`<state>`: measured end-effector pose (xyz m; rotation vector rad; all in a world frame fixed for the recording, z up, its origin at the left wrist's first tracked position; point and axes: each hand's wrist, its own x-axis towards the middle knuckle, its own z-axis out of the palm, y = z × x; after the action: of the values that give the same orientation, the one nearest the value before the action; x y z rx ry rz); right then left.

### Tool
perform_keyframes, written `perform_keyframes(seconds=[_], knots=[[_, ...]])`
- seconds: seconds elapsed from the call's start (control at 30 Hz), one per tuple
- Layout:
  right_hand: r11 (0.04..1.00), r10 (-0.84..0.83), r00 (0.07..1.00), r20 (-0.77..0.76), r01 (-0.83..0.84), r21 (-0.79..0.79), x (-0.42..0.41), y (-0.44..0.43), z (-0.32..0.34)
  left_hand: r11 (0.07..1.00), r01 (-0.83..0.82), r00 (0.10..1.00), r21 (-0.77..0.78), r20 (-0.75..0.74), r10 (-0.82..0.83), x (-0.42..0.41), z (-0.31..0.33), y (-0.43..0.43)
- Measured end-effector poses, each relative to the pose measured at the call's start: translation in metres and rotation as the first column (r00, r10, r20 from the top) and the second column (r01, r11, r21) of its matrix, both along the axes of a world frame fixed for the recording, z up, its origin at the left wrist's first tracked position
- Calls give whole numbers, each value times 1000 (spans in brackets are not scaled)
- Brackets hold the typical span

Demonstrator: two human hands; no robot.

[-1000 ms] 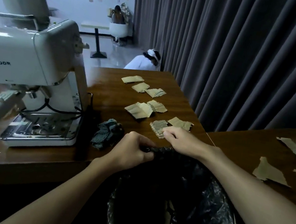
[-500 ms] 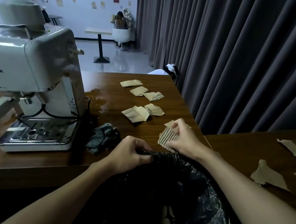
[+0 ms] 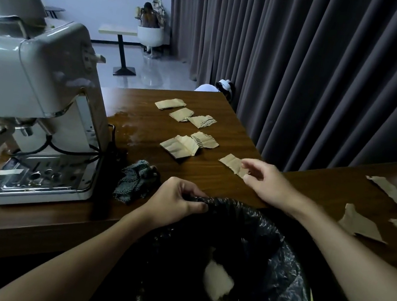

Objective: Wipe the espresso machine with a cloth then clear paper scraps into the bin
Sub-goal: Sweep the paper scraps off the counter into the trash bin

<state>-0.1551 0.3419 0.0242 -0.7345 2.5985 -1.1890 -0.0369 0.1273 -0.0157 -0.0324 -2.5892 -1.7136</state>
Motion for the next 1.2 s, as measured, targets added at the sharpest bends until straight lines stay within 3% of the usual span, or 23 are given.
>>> perform_keyframes(seconds=[0.13, 0.27, 0.43, 0.7, 0.77, 0.93, 1.0, 1.07, 1.13, 1.2], knots=[[933, 13, 997, -78, 16, 359, -12, -2, -20, 1000, -6, 1000, 12, 2, 6, 0, 0, -1], [953, -33, 969, -243, 104, 284, -16, -4, -26, 1000, 0, 1000, 15, 11, 0, 0, 0, -1], [921, 19, 979, -205, 62, 384, -19, -4, -30, 1000, 1, 1000, 24, -4, -1, 1, 0, 0], [927, -6, 985, -175, 71, 368, -16, -3, -24, 1000, 11, 1000, 26, 2, -11, 0, 1, 1], [946, -40, 986, -165, 90, 311, -15, -2, -20, 1000, 8, 1000, 21, 0, -8, 0, 2, 1], [995, -100, 995, -12, 100, -1, -9, 11, 2, 999, 16, 1000, 32, 14, -17, 1, 2, 1], [987, 6, 984, 176, 23, -158, -5, 20, 18, 999, 22, 1000, 33, 10, -22, 1, 2, 0], [952, 250, 886, 390, -150, -269, -1, 29, 32, 998, 25, 1000, 49, 11, -25, 1, 1, 0], [922, 387, 795, 466, -321, -218, 1, 31, 40, 998, 31, 999, 56, 10, -32, 1, 0, 0], [933, 360, 841, 404, -331, -143, 0, 24, 37, 998, 28, 1000, 50, 5, -28, 0, 0, 0]])
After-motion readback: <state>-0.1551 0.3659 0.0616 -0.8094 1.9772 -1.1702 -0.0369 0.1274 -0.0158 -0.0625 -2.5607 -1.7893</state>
